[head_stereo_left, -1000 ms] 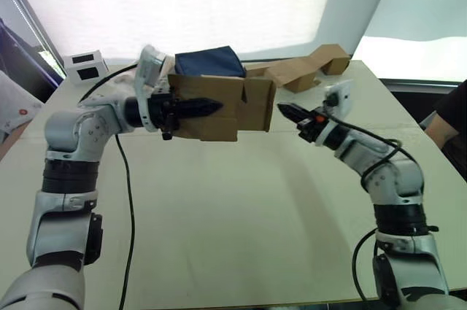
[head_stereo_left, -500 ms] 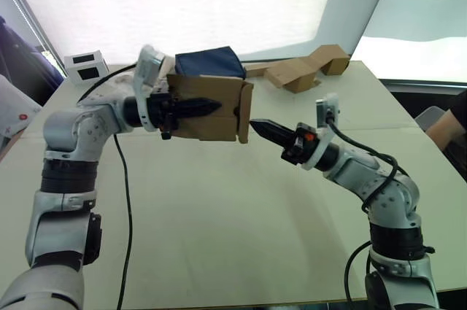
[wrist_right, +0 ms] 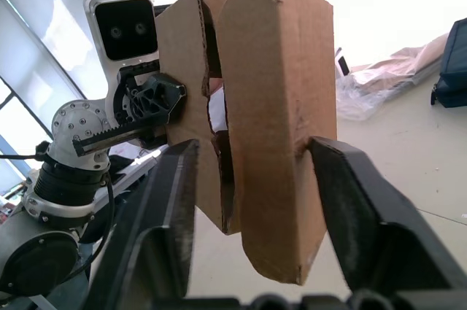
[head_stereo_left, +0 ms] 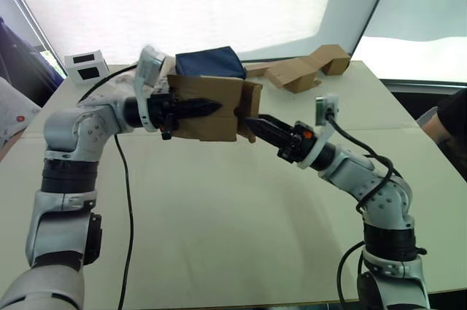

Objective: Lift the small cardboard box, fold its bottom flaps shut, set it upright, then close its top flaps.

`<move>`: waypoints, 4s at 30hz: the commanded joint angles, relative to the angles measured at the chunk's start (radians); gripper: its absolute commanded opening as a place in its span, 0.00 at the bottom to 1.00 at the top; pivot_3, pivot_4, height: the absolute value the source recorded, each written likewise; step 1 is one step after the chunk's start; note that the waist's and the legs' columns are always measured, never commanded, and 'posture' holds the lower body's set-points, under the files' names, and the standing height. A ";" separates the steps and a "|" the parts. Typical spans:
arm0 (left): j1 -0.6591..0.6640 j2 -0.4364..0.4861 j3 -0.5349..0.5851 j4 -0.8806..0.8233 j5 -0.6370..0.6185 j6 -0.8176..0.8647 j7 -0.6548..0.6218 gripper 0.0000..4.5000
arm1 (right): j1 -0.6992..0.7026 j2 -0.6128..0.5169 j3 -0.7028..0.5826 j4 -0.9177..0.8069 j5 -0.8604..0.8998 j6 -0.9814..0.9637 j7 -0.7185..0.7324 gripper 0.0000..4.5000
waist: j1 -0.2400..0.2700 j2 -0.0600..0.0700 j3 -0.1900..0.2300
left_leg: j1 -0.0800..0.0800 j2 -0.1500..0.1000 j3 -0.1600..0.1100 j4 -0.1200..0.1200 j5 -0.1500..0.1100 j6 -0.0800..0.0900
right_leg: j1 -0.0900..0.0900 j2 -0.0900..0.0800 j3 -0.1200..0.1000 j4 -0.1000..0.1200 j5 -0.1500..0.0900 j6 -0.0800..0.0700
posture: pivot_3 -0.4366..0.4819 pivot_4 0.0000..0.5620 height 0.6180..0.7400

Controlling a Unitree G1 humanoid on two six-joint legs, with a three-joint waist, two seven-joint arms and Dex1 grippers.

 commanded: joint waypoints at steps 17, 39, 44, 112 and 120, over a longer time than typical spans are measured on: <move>-0.019 0.017 0.041 -0.035 -0.044 0.010 0.012 0.00 | 0.011 0.068 -0.062 0.033 0.211 -0.004 -0.060 0.45 | -0.001 0.000 0.000 | 0.000 0.000 0.000 0.000 0.000 0.000 | 0.000 0.000 0.000 0.000 0.000 0.000 | 0.48 0.27 1.00; -0.017 0.019 0.041 -0.039 -0.046 0.012 0.016 0.00 | -0.004 0.120 -0.043 0.073 0.154 -0.064 -0.090 0.20 | -0.001 0.000 0.000 | 0.000 0.000 0.000 0.000 0.000 0.000 | 0.000 0.000 0.000 0.000 0.000 0.000 | 0.48 0.27 1.00; -0.011 0.014 0.032 -0.041 -0.037 0.004 0.018 0.00 | 0.000 0.135 -0.035 0.047 0.187 -0.052 -0.094 0.20 | -0.001 0.000 0.000 | 0.000 0.000 0.000 0.000 0.000 0.000 | 0.000 0.000 0.000 0.000 0.000 0.000 | 0.48 0.27 1.00; 0.013 -0.030 0.054 -0.022 -0.033 -0.041 0.076 0.00 | 0.167 0.205 0.054 -0.074 0.240 -0.081 -0.227 0.20 | -0.001 0.000 0.000 | 0.000 0.000 0.000 0.000 0.000 0.000 | 0.000 0.000 0.000 -0.001 0.000 0.000 | 0.48 0.27 1.00; 0.017 -0.030 0.057 -0.021 -0.029 -0.044 0.075 0.00 | 0.157 0.239 0.051 -0.073 0.250 -0.089 -0.266 0.20 | -0.001 0.000 0.000 | 0.000 0.000 0.000 0.000 0.000 0.000 | 0.000 0.000 0.000 -0.001 0.000 0.000 | 0.48 0.27 1.00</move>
